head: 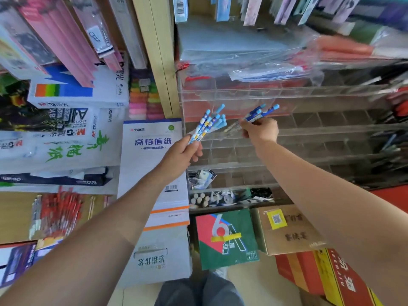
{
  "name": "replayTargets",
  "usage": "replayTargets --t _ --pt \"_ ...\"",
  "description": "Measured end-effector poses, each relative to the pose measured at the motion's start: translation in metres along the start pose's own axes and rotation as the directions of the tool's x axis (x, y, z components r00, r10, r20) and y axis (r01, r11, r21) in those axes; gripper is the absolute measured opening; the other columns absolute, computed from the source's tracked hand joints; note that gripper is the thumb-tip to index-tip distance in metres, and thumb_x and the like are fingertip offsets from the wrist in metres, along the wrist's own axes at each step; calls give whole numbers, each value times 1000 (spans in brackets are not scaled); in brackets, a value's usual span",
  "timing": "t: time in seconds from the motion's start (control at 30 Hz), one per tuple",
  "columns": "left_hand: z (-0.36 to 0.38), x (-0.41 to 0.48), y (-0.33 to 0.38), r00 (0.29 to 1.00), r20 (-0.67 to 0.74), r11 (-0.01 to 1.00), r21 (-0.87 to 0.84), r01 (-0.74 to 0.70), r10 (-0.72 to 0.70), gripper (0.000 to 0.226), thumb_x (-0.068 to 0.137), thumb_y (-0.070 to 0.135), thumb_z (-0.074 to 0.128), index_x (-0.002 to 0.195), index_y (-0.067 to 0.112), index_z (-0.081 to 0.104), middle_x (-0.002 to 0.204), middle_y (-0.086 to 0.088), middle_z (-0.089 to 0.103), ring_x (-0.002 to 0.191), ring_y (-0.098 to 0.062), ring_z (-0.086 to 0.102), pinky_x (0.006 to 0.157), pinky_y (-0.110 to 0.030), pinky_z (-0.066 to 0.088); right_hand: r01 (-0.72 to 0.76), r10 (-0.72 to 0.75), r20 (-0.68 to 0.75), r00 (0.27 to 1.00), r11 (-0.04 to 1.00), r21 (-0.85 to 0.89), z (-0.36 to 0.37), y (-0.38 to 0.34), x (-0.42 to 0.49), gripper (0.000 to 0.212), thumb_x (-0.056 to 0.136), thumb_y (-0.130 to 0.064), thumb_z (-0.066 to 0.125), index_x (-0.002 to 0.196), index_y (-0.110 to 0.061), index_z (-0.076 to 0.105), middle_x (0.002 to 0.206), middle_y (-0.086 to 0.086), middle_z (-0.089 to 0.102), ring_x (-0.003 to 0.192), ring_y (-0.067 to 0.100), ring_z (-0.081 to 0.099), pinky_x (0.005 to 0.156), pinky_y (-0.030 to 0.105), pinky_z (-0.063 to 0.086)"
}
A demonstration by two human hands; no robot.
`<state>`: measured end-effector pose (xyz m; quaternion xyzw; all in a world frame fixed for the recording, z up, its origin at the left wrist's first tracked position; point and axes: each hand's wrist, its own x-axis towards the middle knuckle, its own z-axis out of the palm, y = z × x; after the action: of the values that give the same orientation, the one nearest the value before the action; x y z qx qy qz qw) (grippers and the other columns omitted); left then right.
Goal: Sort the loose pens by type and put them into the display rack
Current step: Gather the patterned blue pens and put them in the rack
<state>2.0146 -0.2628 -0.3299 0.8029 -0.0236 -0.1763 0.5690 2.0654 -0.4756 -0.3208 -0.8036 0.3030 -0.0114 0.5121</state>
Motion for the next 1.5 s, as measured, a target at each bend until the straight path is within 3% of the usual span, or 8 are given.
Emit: replayTargets --t 0.27,0.43,0.5,0.7,0.87,1.07,1.37,1.5 --pt "12 2 13 992 122 997 -70 40 -31 22 104 24 35 95 15 53 78 0 63 69 -11 58 61 -17 45 -88 83 34 996 970 228 -10 2 -20 34 80 -17 74 104 -13 50 78 -3 56 52 12 55 55 25 48" --pt "25 6 21 964 265 997 -64 36 -18 24 103 27 37 101 11 55 70 0 62 64 -7 59 67 -25 48 -220 -128 612 781 859 461 -26 6 -49 14 84 -17 69 94 -11 61 80 3 64 64 12 57 55 20 47" --pt "30 5 26 945 325 999 -32 32 -20 26 103 26 38 108 5 53 68 -3 62 62 -7 59 67 -25 49 -202 -176 677 715 875 440 -27 9 -56 5 91 -11 60 95 -9 63 77 1 65 65 10 57 58 18 48" --pt "36 8 34 920 388 997 75 22 -50 21 103 24 40 94 12 54 67 -3 60 61 -9 56 64 -22 46 -89 -207 590 780 897 433 -38 16 -54 8 90 -8 60 89 -5 68 71 1 68 63 11 59 63 19 50" --pt "26 17 31 997 71 950 312 -30 8 26 95 27 55 119 18 52 97 0 62 87 -19 60 79 -36 48 -5 -140 252 958 865 501 -49 -2 -33 7 89 -10 65 83 -8 68 63 -4 66 56 7 58 56 19 50" --pt "17 25 22 996 -73 874 486 -8 50 36 93 21 56 127 18 46 102 -1 59 92 -22 58 81 -37 48 55 -51 -20 998 891 451 -50 -8 -14 19 88 -23 69 91 -5 67 69 2 67 58 9 62 75 29 57" --pt "17 28 20 993 -87 846 533 -22 80 35 93 17 54 128 15 51 107 -5 58 92 -20 56 77 -34 44 76 -79 51 996 995 66 -19 -6 -14 21 85 -27 70 71 -13 67 75 10 72 63 15 66 70 29 55" --pt "18 28 19 992 -94 841 541 -25 89 36 93 17 53 129 15 52 107 -5 58 90 -20 57 76 -34 45 136 -139 132 981 990 36 -11 -6 -14 10 83 -16 73 91 -13 68 87 10 72 77 22 71 78 35 59"
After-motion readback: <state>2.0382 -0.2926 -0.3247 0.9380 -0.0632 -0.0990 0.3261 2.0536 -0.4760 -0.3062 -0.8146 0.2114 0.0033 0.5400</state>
